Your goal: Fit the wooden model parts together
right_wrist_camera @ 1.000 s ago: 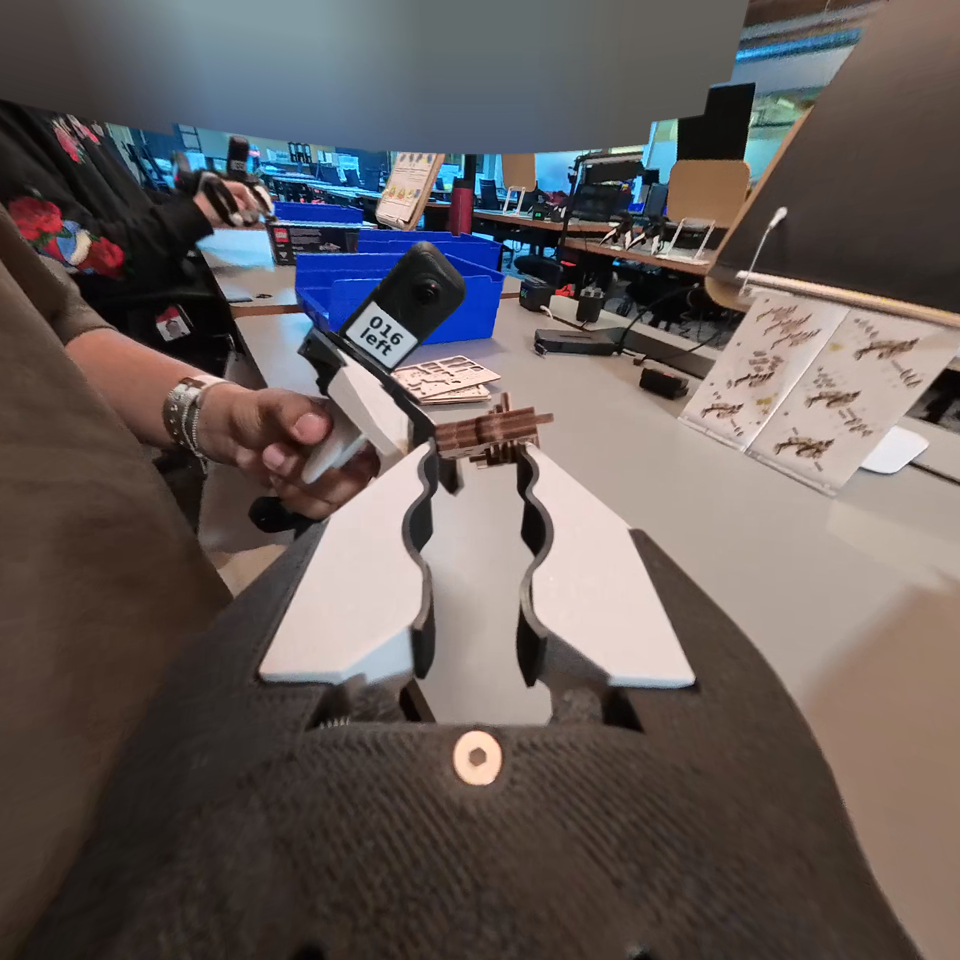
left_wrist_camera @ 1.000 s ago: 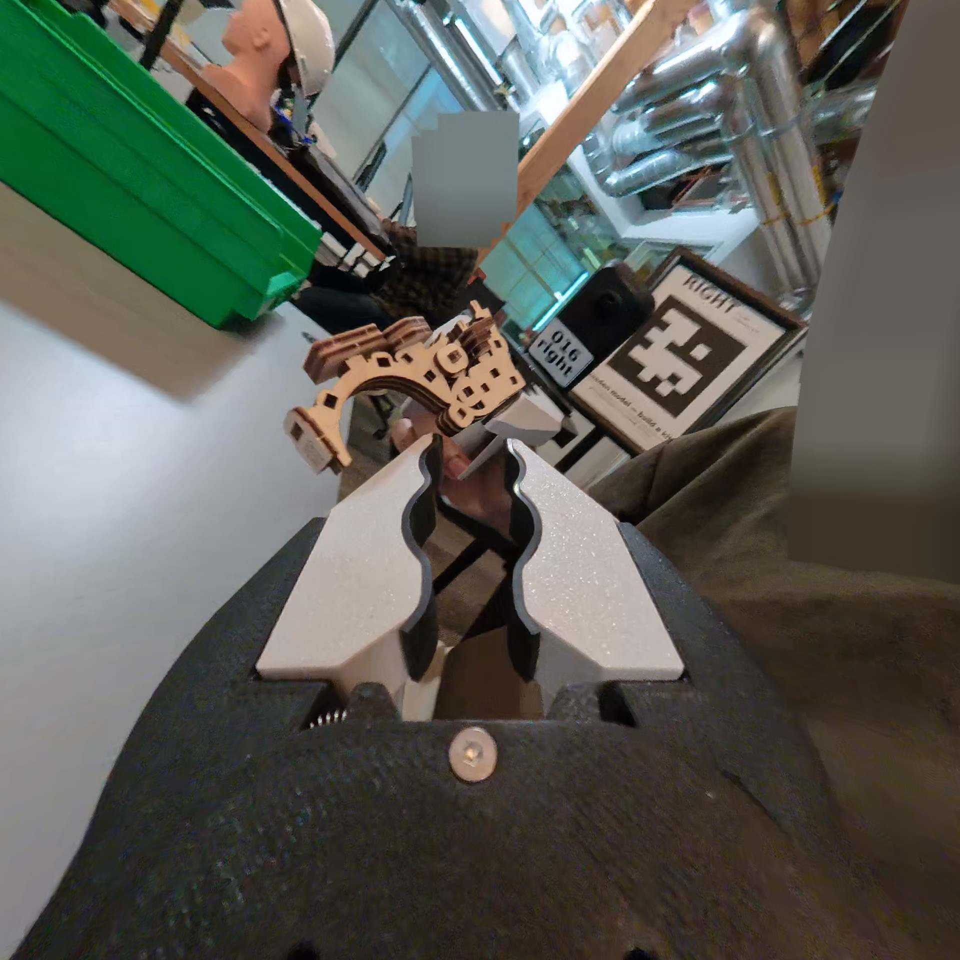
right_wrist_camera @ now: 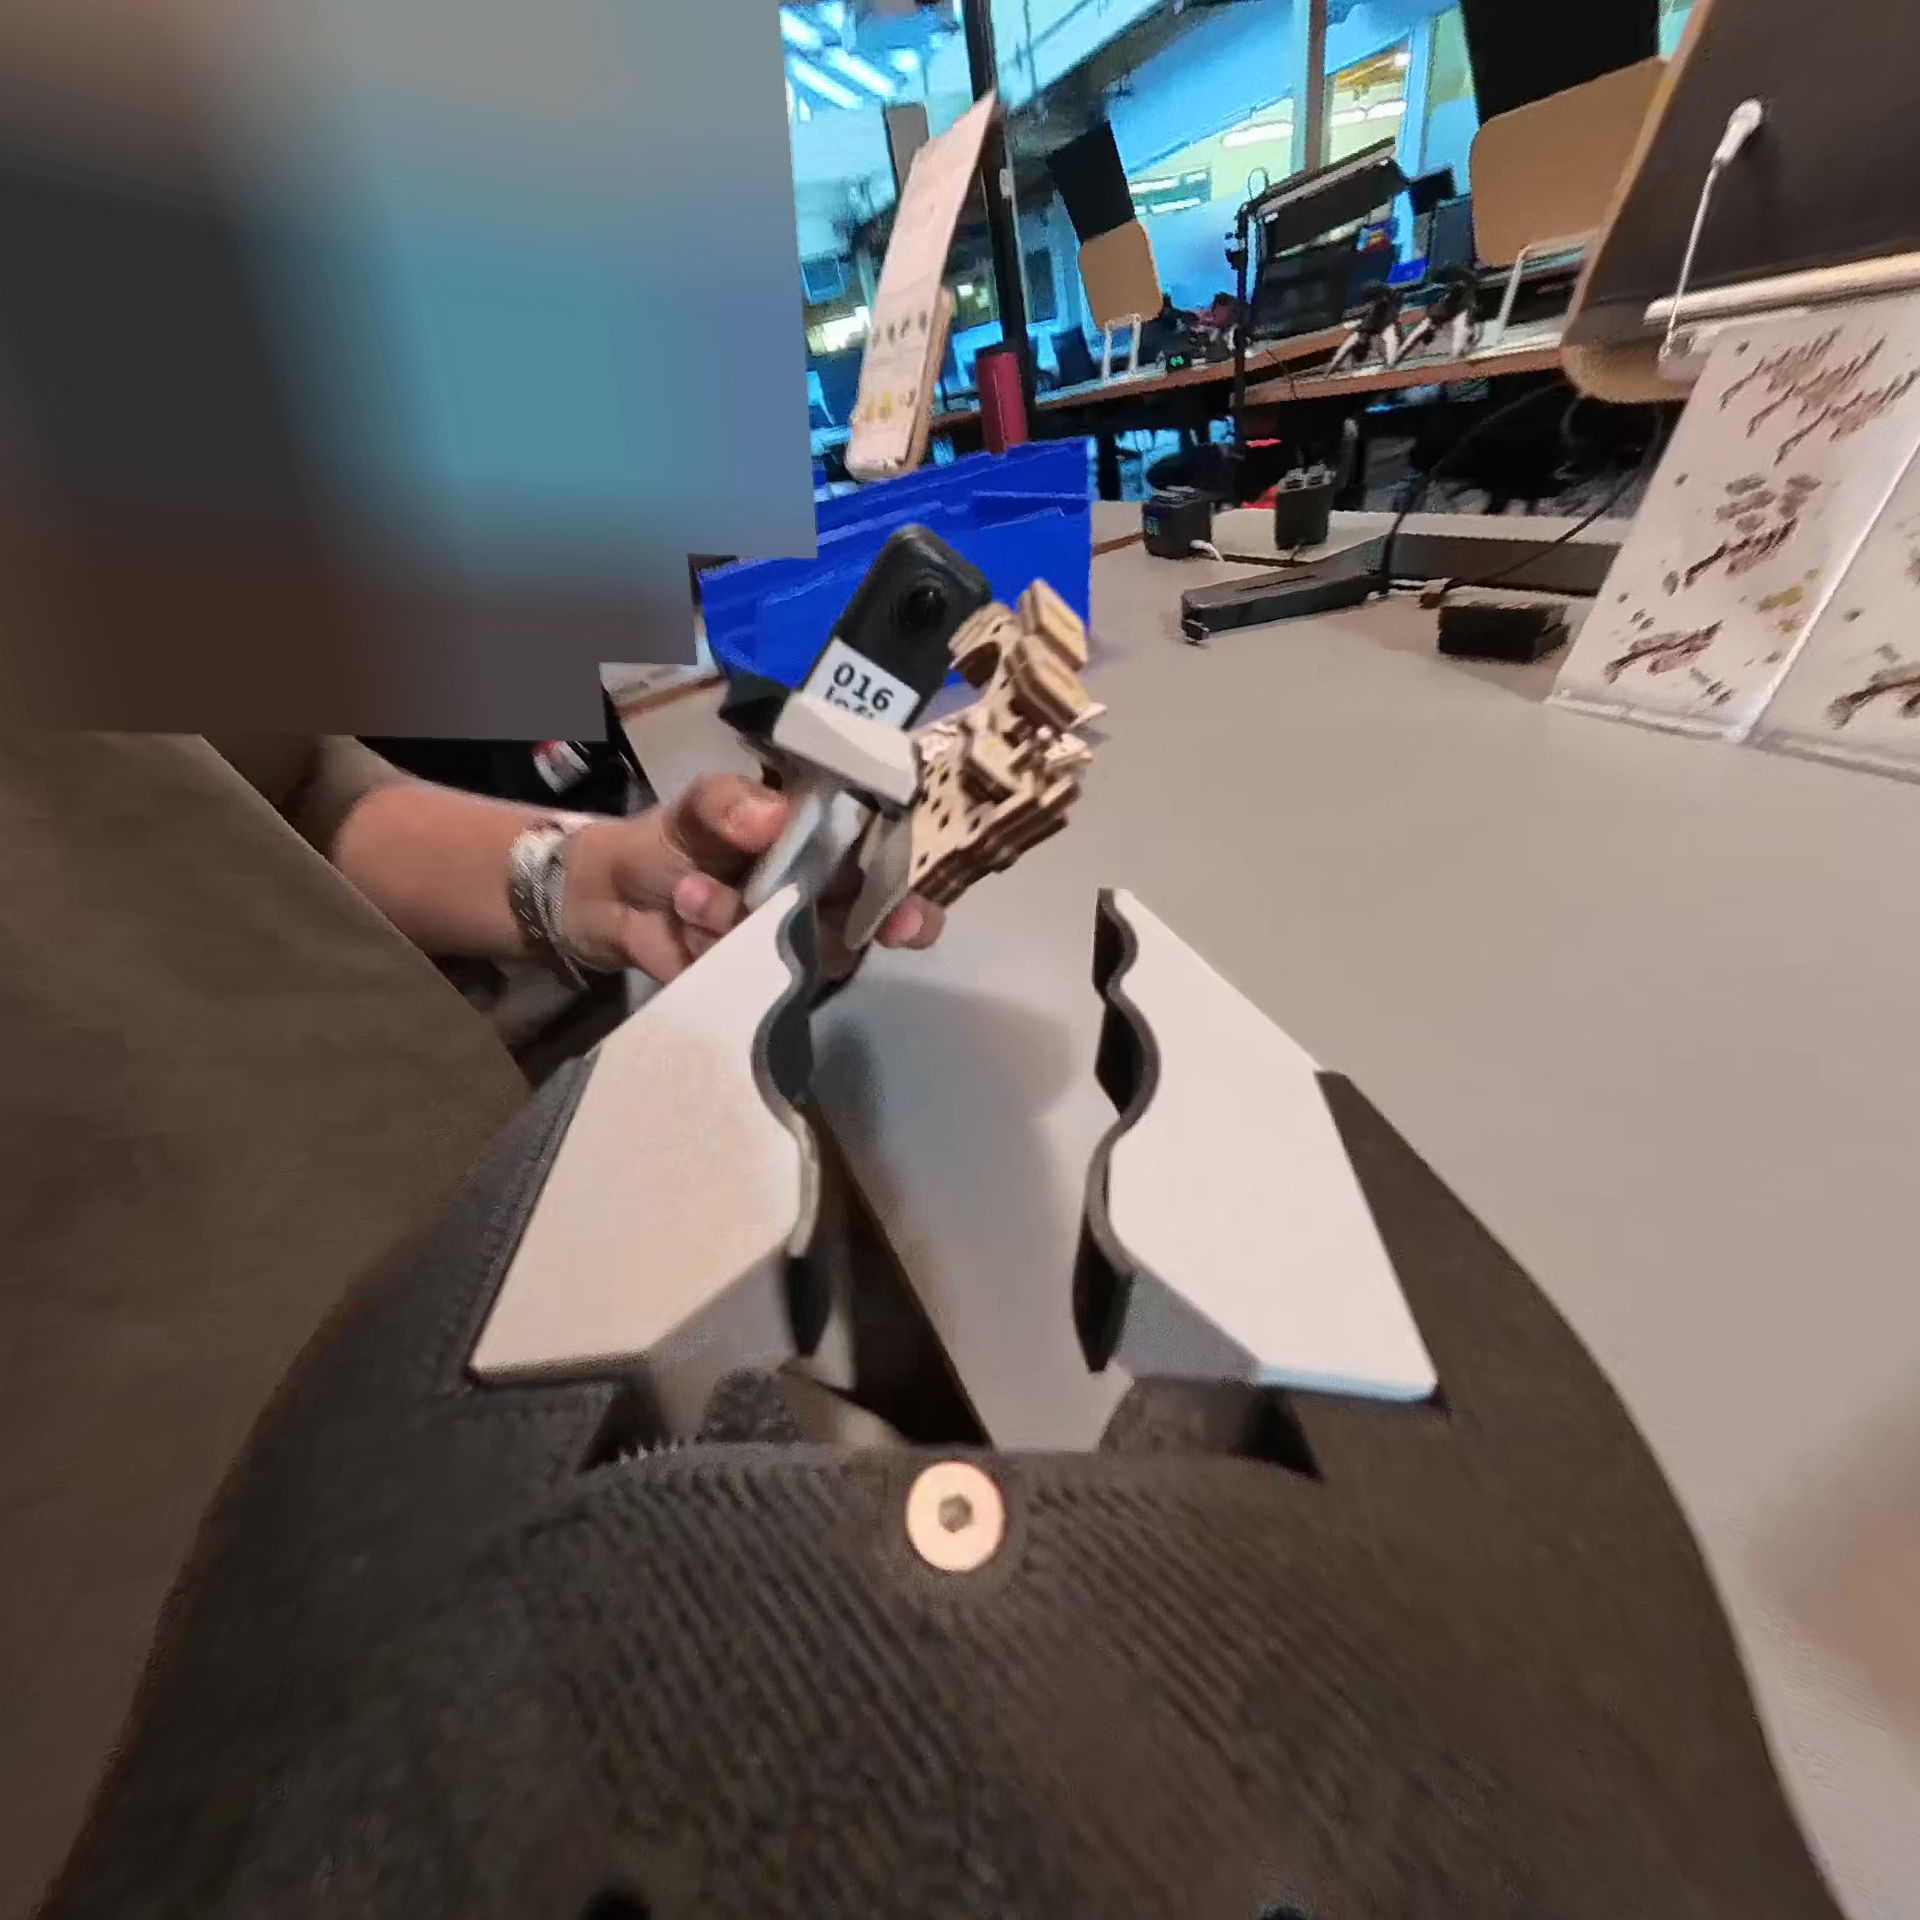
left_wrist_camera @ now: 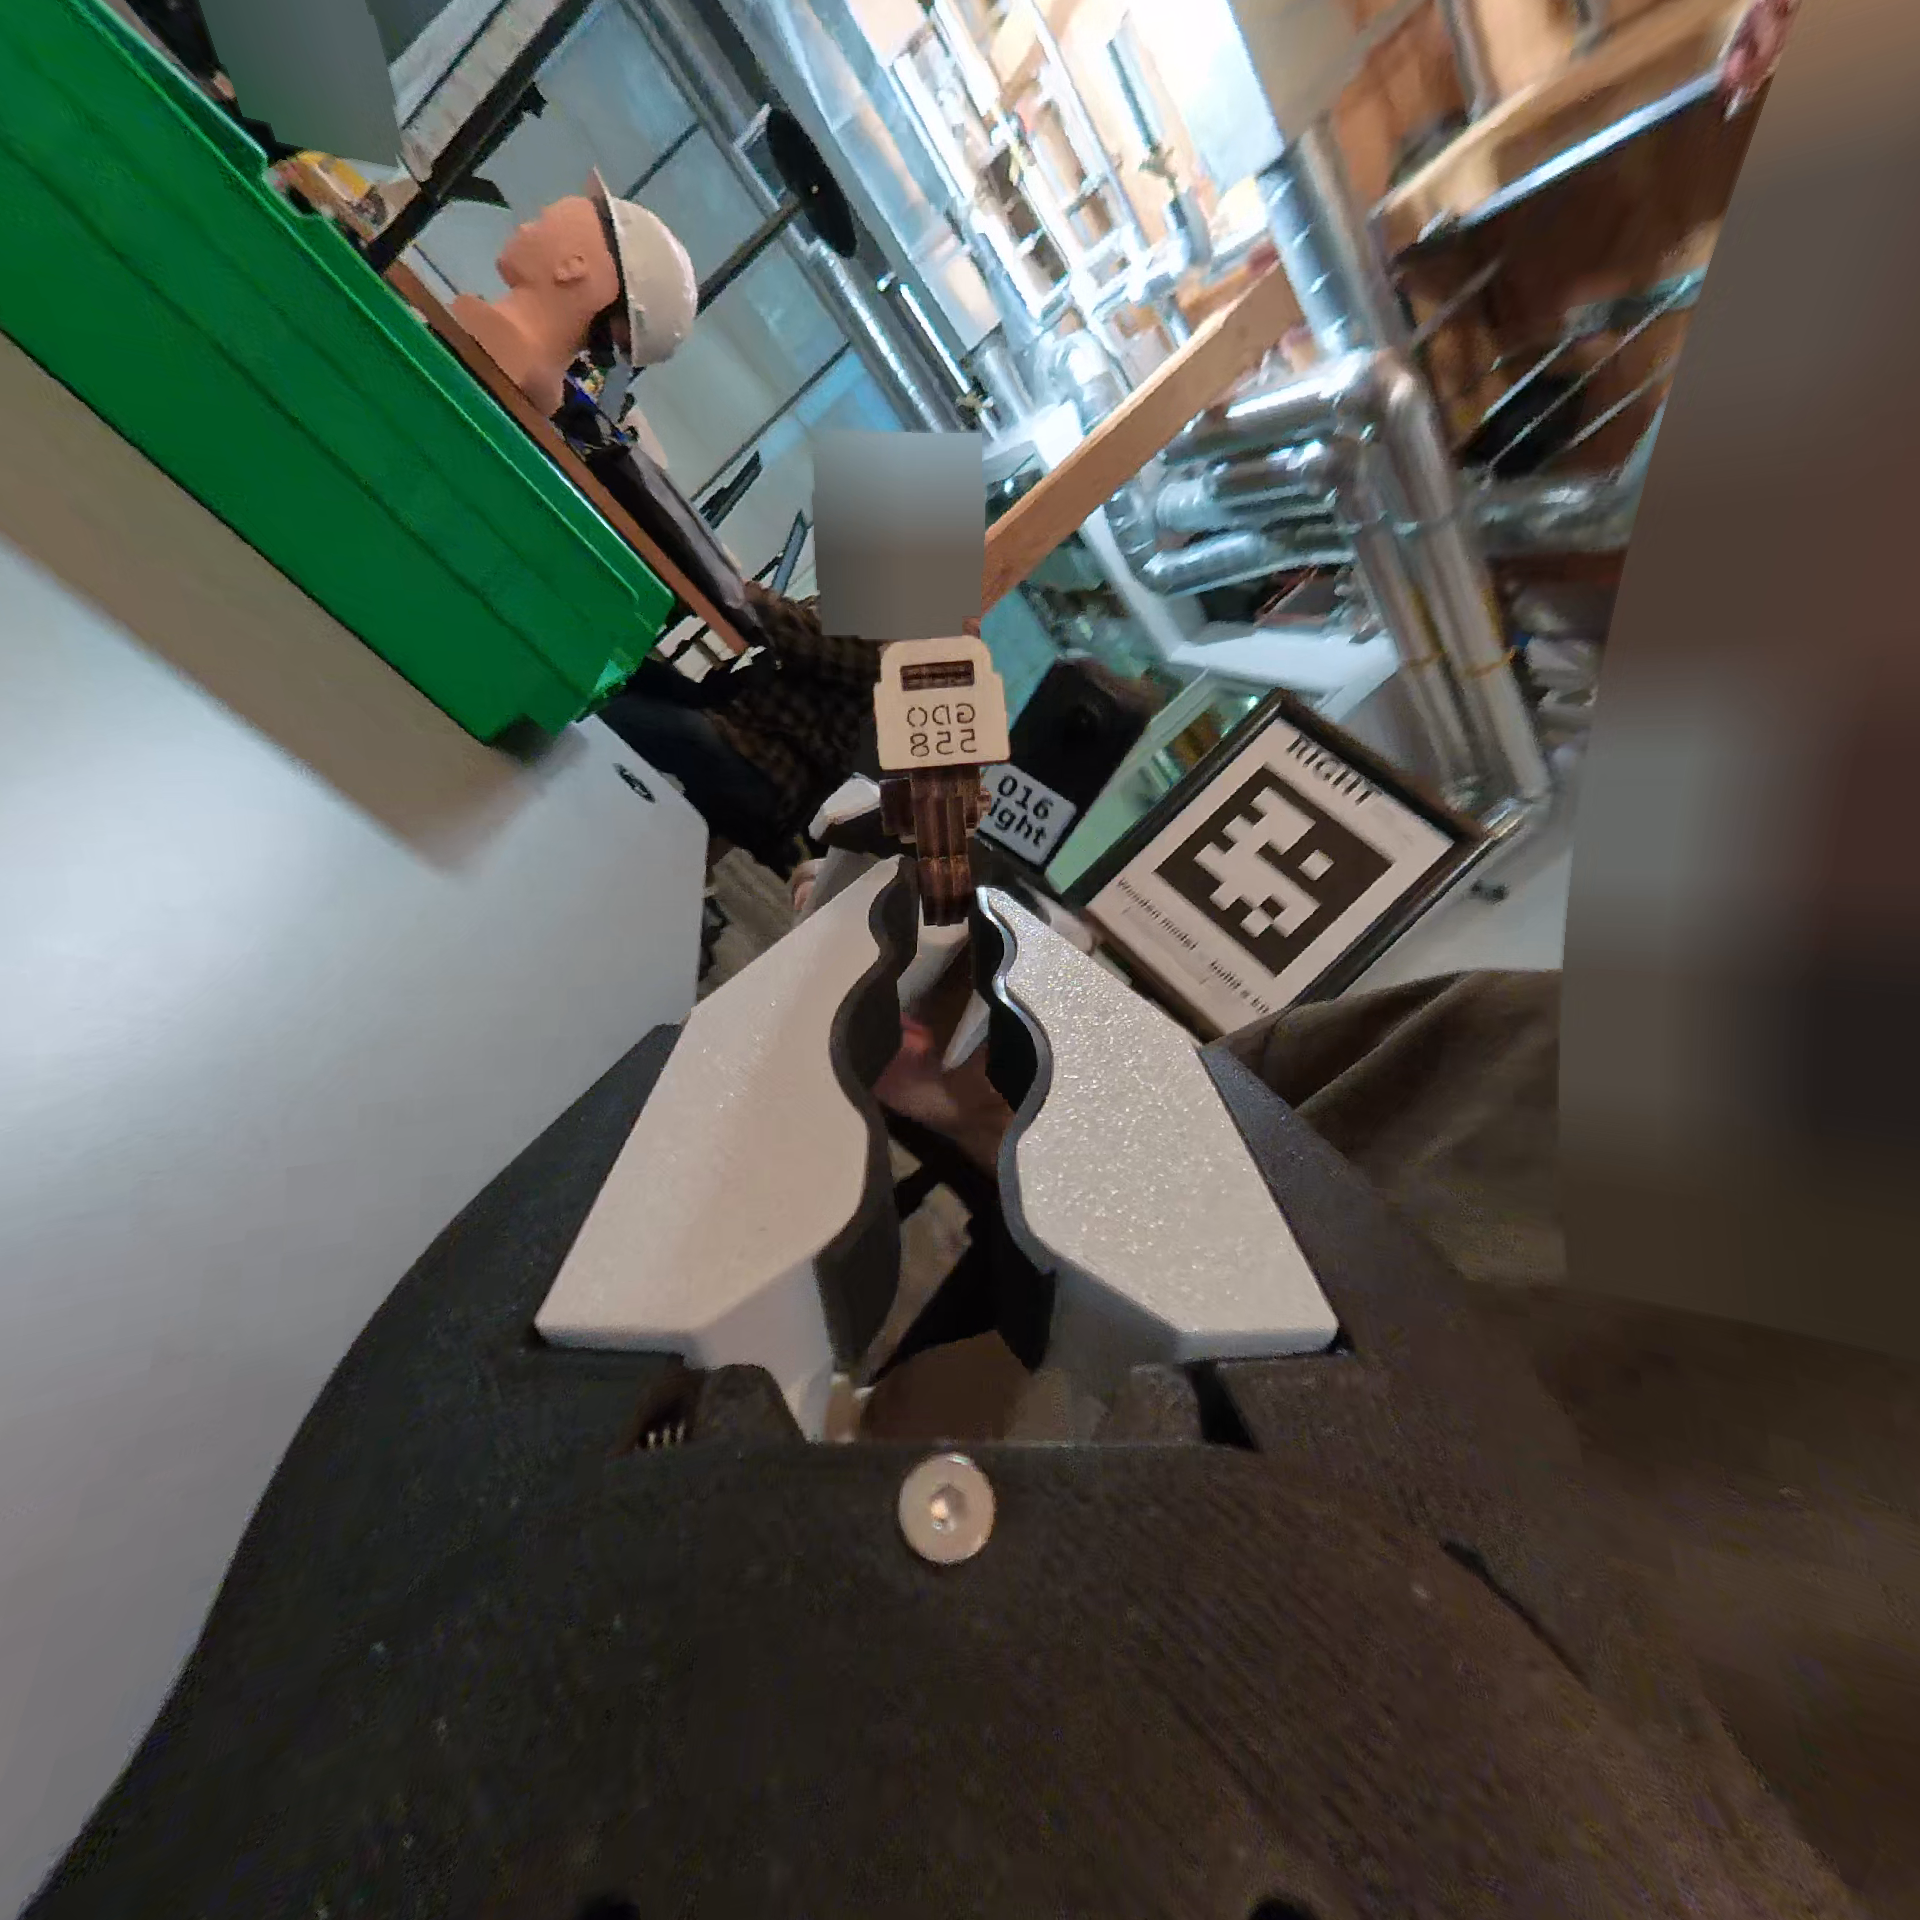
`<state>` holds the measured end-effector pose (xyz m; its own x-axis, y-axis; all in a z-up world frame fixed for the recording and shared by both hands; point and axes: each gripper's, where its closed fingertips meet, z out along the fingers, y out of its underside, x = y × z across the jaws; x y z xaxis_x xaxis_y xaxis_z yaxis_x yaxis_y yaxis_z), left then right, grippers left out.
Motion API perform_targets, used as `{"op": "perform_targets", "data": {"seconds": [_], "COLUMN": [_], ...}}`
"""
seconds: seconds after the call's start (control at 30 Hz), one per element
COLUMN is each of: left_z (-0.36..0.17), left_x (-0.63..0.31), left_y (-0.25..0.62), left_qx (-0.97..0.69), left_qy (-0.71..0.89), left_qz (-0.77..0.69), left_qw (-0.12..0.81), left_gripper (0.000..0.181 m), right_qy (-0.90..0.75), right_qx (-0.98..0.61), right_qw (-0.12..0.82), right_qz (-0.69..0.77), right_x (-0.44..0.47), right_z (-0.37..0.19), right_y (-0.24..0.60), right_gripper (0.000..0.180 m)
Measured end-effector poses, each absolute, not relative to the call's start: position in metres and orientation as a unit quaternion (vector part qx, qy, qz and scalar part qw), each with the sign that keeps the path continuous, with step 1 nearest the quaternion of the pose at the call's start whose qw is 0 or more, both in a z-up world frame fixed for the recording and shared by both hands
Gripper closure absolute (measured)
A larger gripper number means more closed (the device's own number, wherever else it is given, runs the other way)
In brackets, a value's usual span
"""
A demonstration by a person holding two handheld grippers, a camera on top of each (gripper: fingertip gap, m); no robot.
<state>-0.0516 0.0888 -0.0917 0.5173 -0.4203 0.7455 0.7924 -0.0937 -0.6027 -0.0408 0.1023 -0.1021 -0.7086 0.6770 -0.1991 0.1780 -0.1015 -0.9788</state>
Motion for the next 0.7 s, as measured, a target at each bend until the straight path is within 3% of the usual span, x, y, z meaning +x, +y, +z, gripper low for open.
{"op": "perform_targets", "data": {"seconds": [0.03,0.23,0.7], "left_z": [-0.092,-0.093,-0.096], "left_x": [-0.051,-0.044,-0.037], "left_y": [0.088,0.087,0.089], "left_qx": [-0.585,-0.623,-0.638], "left_qy": [-0.15,-0.094,-0.079], "left_qz": [-0.451,-0.393,-0.376], "left_qw": [0.657,0.67,0.667], "left_gripper": [0.174,0.174,0.175], "right_qy": [-0.626,-0.511,-0.531], "right_qx": [-0.343,-0.378,-0.373], "right_qw": [0.167,0.054,0.018], "right_qz": [0.68,0.77,0.76], "right_x": [-0.041,-0.04,-0.035], "right_z": [-0.099,-0.08,-0.086], "right_y": [0.106,0.129,0.117], "right_gripper": [0.13,0.161,0.173]}}
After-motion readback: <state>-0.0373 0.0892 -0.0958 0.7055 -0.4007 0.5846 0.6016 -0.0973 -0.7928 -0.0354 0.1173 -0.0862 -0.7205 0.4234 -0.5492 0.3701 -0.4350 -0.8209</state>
